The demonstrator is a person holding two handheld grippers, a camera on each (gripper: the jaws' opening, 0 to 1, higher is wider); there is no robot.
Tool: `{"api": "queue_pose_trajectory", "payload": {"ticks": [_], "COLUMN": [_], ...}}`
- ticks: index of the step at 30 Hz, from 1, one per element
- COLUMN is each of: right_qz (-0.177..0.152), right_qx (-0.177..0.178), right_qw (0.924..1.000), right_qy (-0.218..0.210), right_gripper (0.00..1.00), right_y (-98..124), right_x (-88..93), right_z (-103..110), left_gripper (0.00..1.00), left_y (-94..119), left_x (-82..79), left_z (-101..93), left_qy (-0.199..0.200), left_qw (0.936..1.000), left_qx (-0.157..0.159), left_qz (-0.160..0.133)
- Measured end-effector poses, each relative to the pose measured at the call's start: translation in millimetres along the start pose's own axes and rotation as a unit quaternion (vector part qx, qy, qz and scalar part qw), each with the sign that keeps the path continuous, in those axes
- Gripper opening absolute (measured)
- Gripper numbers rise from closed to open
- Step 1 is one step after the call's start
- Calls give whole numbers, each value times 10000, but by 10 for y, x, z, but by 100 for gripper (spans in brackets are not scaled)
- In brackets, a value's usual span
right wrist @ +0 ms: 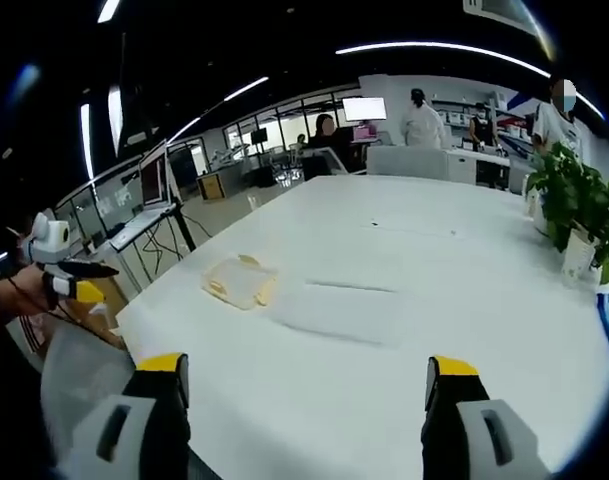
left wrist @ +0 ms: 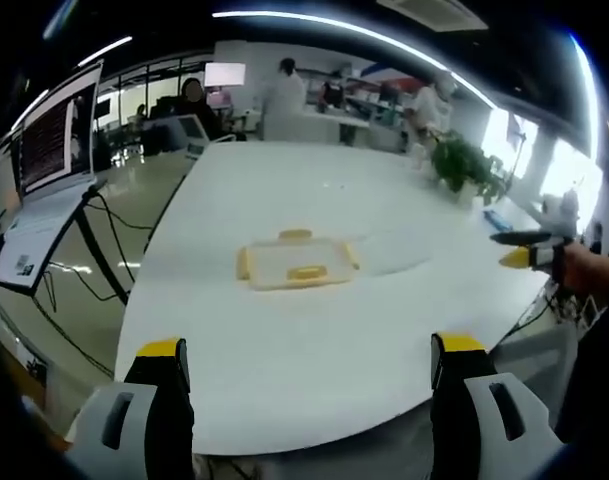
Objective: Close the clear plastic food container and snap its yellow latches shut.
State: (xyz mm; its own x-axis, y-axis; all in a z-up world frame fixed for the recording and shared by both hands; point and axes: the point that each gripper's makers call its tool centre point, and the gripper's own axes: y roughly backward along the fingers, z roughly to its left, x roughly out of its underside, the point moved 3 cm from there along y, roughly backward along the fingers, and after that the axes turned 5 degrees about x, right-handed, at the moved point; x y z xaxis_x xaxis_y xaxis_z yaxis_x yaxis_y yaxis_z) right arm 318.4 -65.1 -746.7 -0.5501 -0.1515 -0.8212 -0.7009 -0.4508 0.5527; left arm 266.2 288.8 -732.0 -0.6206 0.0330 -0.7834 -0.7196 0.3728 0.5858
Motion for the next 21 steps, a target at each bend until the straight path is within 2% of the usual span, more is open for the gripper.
{"api": "queue_pose_trajectory", "payload": {"ticks": [6, 14, 19, 21], "right_qz": [135, 195, 279, 273], "right_qx": [-35, -50, -60, -53], "right_qw": [9998, 9995, 9994, 9995], "right_qy": [117, 258, 191, 175], "right_gripper": [100, 99, 99, 99], "right_y": [-124, -292, -383, -405], "right_x": [-2, -73, -42, -54], "right_z": [43, 36, -24, -35], "left_gripper": [99, 98, 98, 99], "left_y": [-91, -230, -324, -370], "left_x": [-12, 78, 51, 66], "left_z": [156, 437, 501, 508], "left_qy": [-27, -115, -205, -256], "left_qw": [9999, 9988, 9982, 9972], "left_qx": [14, -19, 44, 99], "left_qz": [127, 483, 556, 689]}}
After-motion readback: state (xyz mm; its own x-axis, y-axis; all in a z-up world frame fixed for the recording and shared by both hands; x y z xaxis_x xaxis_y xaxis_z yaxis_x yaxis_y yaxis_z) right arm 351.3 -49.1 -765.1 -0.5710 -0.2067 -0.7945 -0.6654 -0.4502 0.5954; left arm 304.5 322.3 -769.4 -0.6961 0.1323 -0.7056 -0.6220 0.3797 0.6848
